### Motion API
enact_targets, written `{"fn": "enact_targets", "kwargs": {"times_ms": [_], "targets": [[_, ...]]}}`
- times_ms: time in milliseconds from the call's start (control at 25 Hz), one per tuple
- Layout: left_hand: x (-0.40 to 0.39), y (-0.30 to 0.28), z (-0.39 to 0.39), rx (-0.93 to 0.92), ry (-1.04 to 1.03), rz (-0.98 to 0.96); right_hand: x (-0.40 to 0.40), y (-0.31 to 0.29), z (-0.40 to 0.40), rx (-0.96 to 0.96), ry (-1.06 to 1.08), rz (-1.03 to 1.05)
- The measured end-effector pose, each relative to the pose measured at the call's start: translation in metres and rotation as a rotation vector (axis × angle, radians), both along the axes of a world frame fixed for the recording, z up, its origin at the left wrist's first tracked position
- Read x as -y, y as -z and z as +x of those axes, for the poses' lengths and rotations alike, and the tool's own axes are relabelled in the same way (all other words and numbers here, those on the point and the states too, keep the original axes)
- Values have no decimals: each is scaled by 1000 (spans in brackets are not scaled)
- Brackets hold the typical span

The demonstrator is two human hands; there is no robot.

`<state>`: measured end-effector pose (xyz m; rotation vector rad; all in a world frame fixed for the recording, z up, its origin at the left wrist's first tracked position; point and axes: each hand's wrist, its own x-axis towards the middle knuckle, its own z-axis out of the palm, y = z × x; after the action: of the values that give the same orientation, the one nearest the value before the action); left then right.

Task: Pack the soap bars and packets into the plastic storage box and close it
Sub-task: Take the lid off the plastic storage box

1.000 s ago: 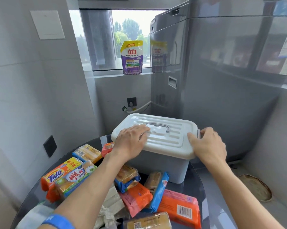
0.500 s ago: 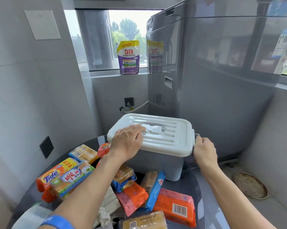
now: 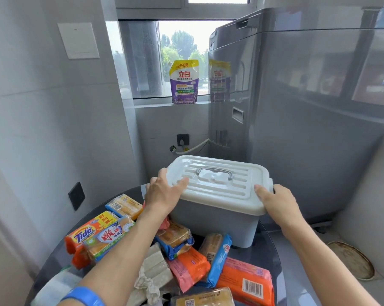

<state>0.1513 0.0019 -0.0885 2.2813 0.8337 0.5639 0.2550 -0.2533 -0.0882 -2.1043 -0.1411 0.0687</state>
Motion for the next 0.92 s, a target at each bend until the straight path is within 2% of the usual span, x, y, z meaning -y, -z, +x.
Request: {"fn": "enact_targets", "kwargs": {"times_ms": [120, 400, 560, 640, 760, 920], "targets": [[3, -1, 1, 36, -15, 71, -5, 4, -3, 4, 0, 53], [2, -3, 1, 123, -6, -55, -7, 4, -4, -7, 9, 149], [2, 0, -2, 51, -29, 57, -5, 2, -5, 86, 48, -54], [-3, -2, -1, 34, -27, 64, -5, 2, -3, 127, 59, -77], [-6, -8, 1, 76, 18, -97, -4, -1, -1, 93, 24, 96], [-8, -9, -1, 108, 19, -124, -4, -6, -7, 107, 1, 263]]}}
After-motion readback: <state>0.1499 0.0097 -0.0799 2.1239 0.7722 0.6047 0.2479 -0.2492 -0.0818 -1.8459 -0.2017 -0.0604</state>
